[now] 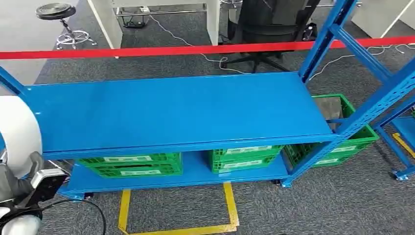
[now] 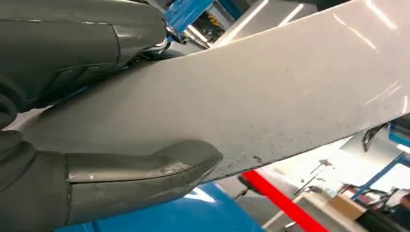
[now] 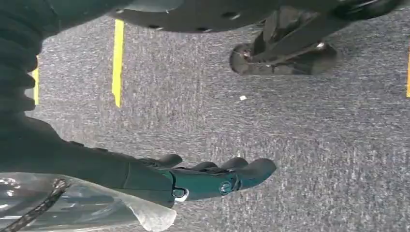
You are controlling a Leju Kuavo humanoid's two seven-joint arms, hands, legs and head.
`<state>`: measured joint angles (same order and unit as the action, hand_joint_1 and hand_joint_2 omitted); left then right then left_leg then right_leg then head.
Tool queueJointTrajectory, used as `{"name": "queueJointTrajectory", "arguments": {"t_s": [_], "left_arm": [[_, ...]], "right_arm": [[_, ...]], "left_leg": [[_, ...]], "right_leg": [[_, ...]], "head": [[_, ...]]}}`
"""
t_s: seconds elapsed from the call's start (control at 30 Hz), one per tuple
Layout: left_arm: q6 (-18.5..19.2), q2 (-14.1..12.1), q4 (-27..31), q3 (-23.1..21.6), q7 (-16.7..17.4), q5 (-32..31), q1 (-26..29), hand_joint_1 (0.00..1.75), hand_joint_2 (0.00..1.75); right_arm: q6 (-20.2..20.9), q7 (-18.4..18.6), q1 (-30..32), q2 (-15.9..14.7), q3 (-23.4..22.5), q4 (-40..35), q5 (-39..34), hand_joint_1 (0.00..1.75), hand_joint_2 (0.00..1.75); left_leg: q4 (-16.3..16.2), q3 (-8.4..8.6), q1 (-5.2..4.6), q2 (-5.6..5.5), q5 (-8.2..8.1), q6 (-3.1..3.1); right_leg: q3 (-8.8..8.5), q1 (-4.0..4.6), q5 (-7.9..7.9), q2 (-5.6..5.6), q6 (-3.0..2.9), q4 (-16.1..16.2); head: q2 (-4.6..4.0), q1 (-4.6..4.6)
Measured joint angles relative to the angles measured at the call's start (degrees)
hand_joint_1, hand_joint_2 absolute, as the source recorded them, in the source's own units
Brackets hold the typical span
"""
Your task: Take the parts from the cabinet and place them on the table.
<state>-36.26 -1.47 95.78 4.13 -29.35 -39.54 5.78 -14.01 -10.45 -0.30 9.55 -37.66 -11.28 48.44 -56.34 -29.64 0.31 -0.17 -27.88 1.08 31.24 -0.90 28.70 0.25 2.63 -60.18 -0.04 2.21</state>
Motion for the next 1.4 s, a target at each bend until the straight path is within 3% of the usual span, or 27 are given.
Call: {"name": "queueJointTrajectory", "arguments": {"t_s": [0.03,0.07,0.2,0.27,0.33,0.37,0.43,0.5,0.53,0.57,0.67,0.7,0.77,0.83,0.87,0.9,0.93,1.0,1.03,1.07,1.17,1.2,1.23,1.27,1.33,1.37,1.4], "left_arm": [[-0.3,0.3,0.3,0.1,-0.3,0.1,0.0,1.75,1.75],[-0.7,0.6,0.7,0.2,-0.6,0.6,0.1,1.75,1.75],[-1.0,1.2,1.4,0.3,-1.1,1.1,0.6,1.75,1.75],[-1.0,1.4,1.6,0.3,-1.1,1.1,0.6,1.75,1.75],[-1.0,1.5,1.6,0.3,-1.1,1.1,0.7,1.75,1.75],[-1.0,1.6,1.6,0.3,-1.1,1.1,0.9,1.75,1.75],[-1.0,1.7,1.6,0.3,-1.1,1.1,1.0,1.75,1.75],[-1.0,1.8,1.7,0.3,-1.1,1.1,1.0,1.75,1.75],[-1.0,1.8,1.9,0.3,-1.1,1.1,0.9,1.75,1.75],[-1.0,1.9,2.0,0.3,-1.1,1.1,0.9,1.75,1.75],[-1.0,1.9,2.2,0.4,-1.2,1.2,1.0,1.75,1.75],[-1.0,2.0,2.2,0.4,-1.2,1.2,1.0,1.75,1.75],[-1.0,2.2,2.2,0.4,-1.2,1.2,0.9,1.75,1.75],[-1.1,2.3,2.2,0.4,-1.2,1.2,1.0,1.75,1.75],[-1.1,2.4,2.2,0.4,-1.2,1.2,1.1,1.75,1.75],[-1.1,2.4,2.2,0.4,-1.2,1.2,1.1,1.75,1.75],[-1.1,2.4,2.2,0.4,-1.2,1.2,1.1,1.75,1.75],[-1.0,2.4,2.2,0.4,-1.7,2.5,1.1,1.75,1.75],[-0.9,2.6,2.2,0.4,-2.2,3.6,1.1,1.75,1.75],[-0.8,2.7,2.3,0.5,-2.7,5.3,1.2,1.75,1.75],[0.6,3.1,2.4,0.4,-4.7,9.7,1.6,1.75,1.75],[1.6,3.3,2.6,0.4,-5.0,11.6,2.0,1.75,1.75],[2.8,3.4,2.6,0.4,-5.2,13.5,2.5,1.75,1.75],[4.1,3.5,2.6,0.5,-5.2,14.8,2.9,1.75,1.75],[6.4,3.8,2.5,0.7,-5.6,17.3,3.6,1.75,1.75],[7.5,4.1,2.5,0.9,-5.9,18.4,4.1,1.75,1.75],[10.6,4.4,2.4,1.0,-6.6,20.9,4.9,1.75,1.75]], "right_arm": [[0.0,0.0,-0.2,0.0,0.0,0.0,0.0,0.0,1.75],[0.0,0.0,-0.2,0.0,0.0,0.0,0.0,0.0,1.75],[0.0,0.1,-0.1,0.1,-0.1,0.0,0.0,0.0,1.75],[0.0,0.1,-0.2,0.1,-0.2,0.0,0.0,0.0,1.75],[0.0,0.1,-0.2,0.1,-0.2,0.0,0.0,0.0,1.75],[0.0,0.1,-0.2,0.1,-0.3,0.0,0.0,0.0,1.75],[0.0,0.1,-0.2,0.1,-0.3,0.0,0.0,0.0,1.75],[0.0,0.1,-0.2,0.1,-0.4,0.0,0.0,0.0,1.75],[0.0,0.1,-0.2,0.2,-0.4,0.0,0.0,0.0,1.75],[0.0,0.1,-0.3,0.2,-0.4,0.0,0.0,0.0,1.75],[0.0,0.1,-0.2,0.2,-0.5,0.0,-0.1,0.0,1.75],[0.0,0.1,-0.2,0.2,-0.5,0.0,-0.1,0.0,1.75],[0.0,0.1,-0.2,0.1,-0.5,0.0,-0.2,0.0,1.75],[0.0,0.2,-0.2,0.1,-0.5,0.0,-0.2,0.0,1.75],[0.0,0.2,-0.2,0.1,-0.6,0.0,-0.1,0.0,1.75],[0.0,0.2,-0.2,0.1,-0.6,0.0,-0.1,0.0,1.75],[0.0,0.2,-0.2,0.1,-0.6,0.0,-0.2,0.0,1.75],[0.0,0.2,-0.2,0.1,-0.7,0.0,-0.2,0.0,1.75],[-0.1,0.2,-0.4,0.1,-0.7,0.0,-0.2,0.0,1.75],[-0.1,0.2,-0.6,0.1,-0.8,0.0,-0.2,0.0,1.75],[-0.2,0.1,-0.4,0.1,-0.9,0.0,-0.2,0.0,1.75],[-0.2,0.1,-0.2,0.1,-1.0,0.1,-0.2,0.0,1.75],[-0.4,0.0,-0.3,0.1,-1.0,0.1,-0.1,0.0,1.75],[-0.8,-0.1,-0.4,0.1,-1.0,0.2,-0.1,0.0,1.75],[-1.0,-0.3,-0.4,0.1,-1.1,0.2,0.0,0.0,1.75],[-0.8,-0.3,-0.4,0.1,-1.1,0.2,0.2,0.0,1.75],[0.4,-0.1,-0.3,-0.1,-1.2,0.2,0.5,0.0,1.75]], "left_leg": [[-0.3,-0.38,-0.09,-0.03,-0.18,-0.33],[-1.0,-0.93,-0.4,-0.11,-0.25,-0.65],[-1.8,-1.57,-0.24,-0.16,-0.5,-1.74],[-6.6,-3.55,-0.13,-0.08,-4.85,-2.42],[-16.0,-7.06,0.03,-0.07,-9.66,-2.79],[-18.7,-7.79,0.09,-0.07,-10.46,-2.82],[-16.1,-5.58,0.07,-0.07,-8.01,-2.52],[-5.4,0.74,-0.03,-0.07,-3.35,-1.7],[-0.6,3.28,-0.23,-0.07,-3.46,-1.13],[0.5,3.91,-0.41,-0.05,-3.48,-1.23],[0.3,2.98,-0.95,-0.11,-2.69,-0.71],[1.3,2.74,-0.41,0.05,-1.64,-0.23],[1.5,1.79,-0.37,0.36,-0.54,0.6],[1.3,0.2,-0.48,0.42,0.49,0.65],[1.2,-0.51,-0.51,0.45,0.99,0.63],[1.2,-1.1,-0.53,0.45,1.46,0.59],[1.0,-1.66,-0.53,0.45,1.86,0.51],[0.4,-2.85,-0.51,0.43,2.38,0.19],[-0.1,-3.24,-0.51,0.43,2.5,0.05],[-0.7,-3.83,-0.87,0.43,2.63,-0.23],[-0.9,-4.14,-0.7,0.43,3.69,-1.19],[-1.0,-4.32,-0.8,0.38,3.83,-1.57],[-1.6,-4.74,-0.58,0.18,2.22,-1.98],[-3.6,-5.42,-0.5,0.19,-0.92,-2.31],[-11.9,-7.39,-0.15,0.19,-7.53,-2.79],[-15.7,-8.05,-0.04,0.19,-9.18,-2.94],[-17.8,-7.95,0.1,0.19,-8.94,-3.06]], "right_leg": [[-0.94,0.14,1.77,0.09,-0.13,1.3],[-1.33,0.24,0.85,0.4,-0.68,1.6],[-0.48,-0.06,0.67,0.26,-2.2,1.8],[0.31,-0.04,0.22,0.12,-3.11,1.8],[1.33,0.16,-0.37,-0.21,-3.63,1.8],[1.79,0.27,-0.7,-0.3,-3.7,1.8],[2.52,0.45,-1.32,-0.34,-3.68,1.7],[2.94,0.7,-1.95,-0.31,-3.53,1.7],[3.06,0.67,-2.24,-0.35,-3.39,1.7],[3.37,0.82,-2.65,-0.31,-2.92,1.8],[3.53,0.36,-3.82,-0.36,-1.64,2.2],[3.66,0.61,-3.81,-0.24,-1.27,2.1],[5.53,0.55,0.9,-0.15,-0.97,-1.3],[8.22,0.46,6.83,-0.17,-0.66,-10.6],[9.0,0.46,8.02,-0.18,-0.52,-14.1],[8.75,0.46,7.54,-0.18,-0.43,-15.4],[7.28,0.45,5.92,-0.19,-0.41,-14.2],[0.77,0.41,1.83,-0.21,-0.65,-5.1],[-2.79,0.4,1.51,-0.21,-0.85,0.3],[-5.53,0.55,3.0,-0.14,-0.95,3.7],[-4.16,0.75,2.9,-0.04,-1.55,3.8],[-3.88,0.46,2.33,-0.16,-2.27,4.2],[-3.24,0.31,1.81,-0.48,-3.08,4.3],[-2.59,0.3,1.33,-0.47,-3.55,4.3],[-1.72,0.37,0.21,-0.59,-3.66,4.2],[-0.91,0.39,-0.41,-0.62,-3.63,4.0],[-0.01,0.39,-0.93,-0.62,-3.58,3.9]], "head": [[0.0,0.02],[0.0,-0.02],[0.0,0.09],[0.0,-0.46],[0.0,-0.5],[0.0,-0.46],[0.0,-0.48],[0.0,-0.48],[0.0,-0.44],[0.0,-0.33],[0.0,-0.44],[0.0,-0.52],[0.0,-0.17],[0.0,-0.19],[0.0,-0.09],[0.0,-0.17],[0.0,-0.13],[0.0,-0.13],[0.0,-0.11],[0.0,-0.11],[0.0,-0.24],[0.0,-0.15],[0.0,-0.13],[0.0,-0.52],[0.0,-0.63],[0.0,-0.7],[0.0,-0.68]]}}
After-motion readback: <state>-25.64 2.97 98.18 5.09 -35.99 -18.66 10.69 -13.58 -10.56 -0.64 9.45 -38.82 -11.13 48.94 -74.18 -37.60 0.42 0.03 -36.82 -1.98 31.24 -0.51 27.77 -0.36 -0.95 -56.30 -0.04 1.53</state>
